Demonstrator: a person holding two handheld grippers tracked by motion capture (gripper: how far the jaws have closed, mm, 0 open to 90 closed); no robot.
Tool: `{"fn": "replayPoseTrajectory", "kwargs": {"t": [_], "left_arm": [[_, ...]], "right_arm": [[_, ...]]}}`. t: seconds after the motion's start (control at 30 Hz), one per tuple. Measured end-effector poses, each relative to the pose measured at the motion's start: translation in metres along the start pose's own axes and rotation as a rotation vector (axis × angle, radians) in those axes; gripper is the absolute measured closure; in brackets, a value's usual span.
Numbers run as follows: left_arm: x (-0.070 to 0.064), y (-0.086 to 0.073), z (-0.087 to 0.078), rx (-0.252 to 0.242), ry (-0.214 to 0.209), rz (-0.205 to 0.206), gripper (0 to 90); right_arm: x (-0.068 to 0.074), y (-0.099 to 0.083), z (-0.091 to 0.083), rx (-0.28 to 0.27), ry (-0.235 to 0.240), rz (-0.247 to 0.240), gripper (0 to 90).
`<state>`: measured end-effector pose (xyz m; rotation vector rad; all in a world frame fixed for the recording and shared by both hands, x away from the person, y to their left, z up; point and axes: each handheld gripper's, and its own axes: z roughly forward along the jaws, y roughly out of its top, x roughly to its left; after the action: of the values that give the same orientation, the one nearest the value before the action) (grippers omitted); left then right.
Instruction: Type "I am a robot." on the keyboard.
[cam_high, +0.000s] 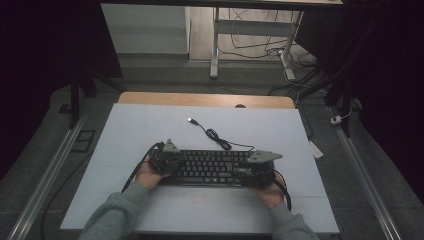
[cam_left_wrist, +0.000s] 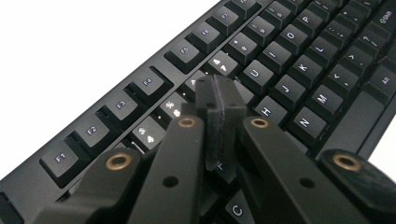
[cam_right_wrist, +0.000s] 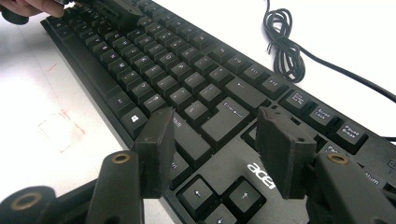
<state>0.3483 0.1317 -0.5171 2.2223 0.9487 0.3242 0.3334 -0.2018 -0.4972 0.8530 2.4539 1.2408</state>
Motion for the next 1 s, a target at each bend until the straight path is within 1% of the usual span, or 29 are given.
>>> {"fn": "replayPoseTrajectory", "kwargs": {"t": [0.17,0.23,0.37,0.4,0.43,0.47,0.53,0.63,0.67,0.7,0.8,1.0], "left_arm": [[0.002,0.001,-0.018,-0.066,0.001,-0.021,88.6],[0.005,0.000,-0.025,-0.089,-0.003,-0.037,86.8],[0.010,-0.002,-0.036,-0.120,-0.019,-0.064,77.7],[0.012,-0.003,-0.039,-0.128,-0.025,-0.074,74.7],[0.013,-0.003,-0.040,-0.131,-0.023,-0.077,70.9],[0.015,-0.004,-0.043,-0.137,-0.021,-0.088,67.0],[0.016,-0.005,-0.046,-0.143,-0.016,-0.106,57.8],[0.020,-0.007,-0.050,-0.139,-0.023,-0.132,47.9],[0.021,-0.007,-0.051,-0.137,-0.025,-0.133,45.5],[0.022,-0.008,-0.052,-0.134,-0.021,-0.141,43.8],[0.023,-0.009,-0.054,-0.124,-0.029,-0.147,39.8],[0.021,-0.011,-0.056,-0.120,-0.031,-0.143,38.1]], "right_arm": [[-0.001,0.000,-0.001,-0.006,-0.001,0.003,47.9],[-0.001,0.000,-0.001,-0.004,-0.001,0.002,47.9],[-0.001,0.000,0.000,-0.003,-0.001,0.001,47.9],[-0.001,0.000,0.000,-0.002,-0.001,0.000,47.9],[-0.001,0.000,0.000,-0.003,0.000,-0.001,47.9],[-0.001,0.000,0.000,-0.003,0.000,-0.002,47.9],[-0.001,0.000,-0.001,-0.005,0.000,-0.002,47.8],[-0.002,0.000,-0.001,-0.006,-0.004,-0.002,47.7],[-0.002,0.001,-0.002,-0.004,-0.006,-0.003,47.7],[-0.003,0.001,-0.002,-0.004,-0.007,-0.002,47.6],[-0.003,0.001,-0.002,-0.001,-0.010,-0.006,47.6],[-0.004,0.003,0.000,-0.008,-0.008,-0.008,47.5]]}}
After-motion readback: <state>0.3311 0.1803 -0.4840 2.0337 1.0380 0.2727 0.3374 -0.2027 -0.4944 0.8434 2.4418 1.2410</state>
